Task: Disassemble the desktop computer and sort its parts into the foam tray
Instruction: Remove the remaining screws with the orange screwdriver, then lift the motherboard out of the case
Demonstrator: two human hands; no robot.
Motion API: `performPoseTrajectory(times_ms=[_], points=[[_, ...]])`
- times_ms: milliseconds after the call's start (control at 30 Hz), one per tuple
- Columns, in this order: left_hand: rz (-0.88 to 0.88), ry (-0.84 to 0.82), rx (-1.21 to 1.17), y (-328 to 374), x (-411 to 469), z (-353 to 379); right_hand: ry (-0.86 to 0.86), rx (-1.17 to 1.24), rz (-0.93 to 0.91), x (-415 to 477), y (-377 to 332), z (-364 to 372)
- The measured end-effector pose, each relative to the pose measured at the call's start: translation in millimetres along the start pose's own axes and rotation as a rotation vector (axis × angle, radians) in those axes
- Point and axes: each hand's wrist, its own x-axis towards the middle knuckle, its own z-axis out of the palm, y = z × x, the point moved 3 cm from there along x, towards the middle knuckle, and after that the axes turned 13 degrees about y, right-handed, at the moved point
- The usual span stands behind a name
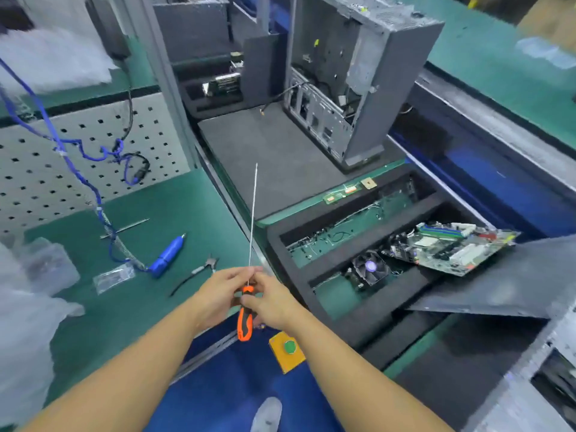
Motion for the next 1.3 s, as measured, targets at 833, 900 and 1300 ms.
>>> performPoseTrajectory(times_ms=[833,900,1300], points=[[-0.031,0.908,0.659,-53,93,-119,-0.331,0.045,0.316,76,48,161],[-0.077,0.863,0.727,-59,87,-117,-0.342,0.033,0.311,73,49,154],[0.249,0.965,0.829,-26,53,-77,-0.259,-0.030,0.305,39,51,77]])
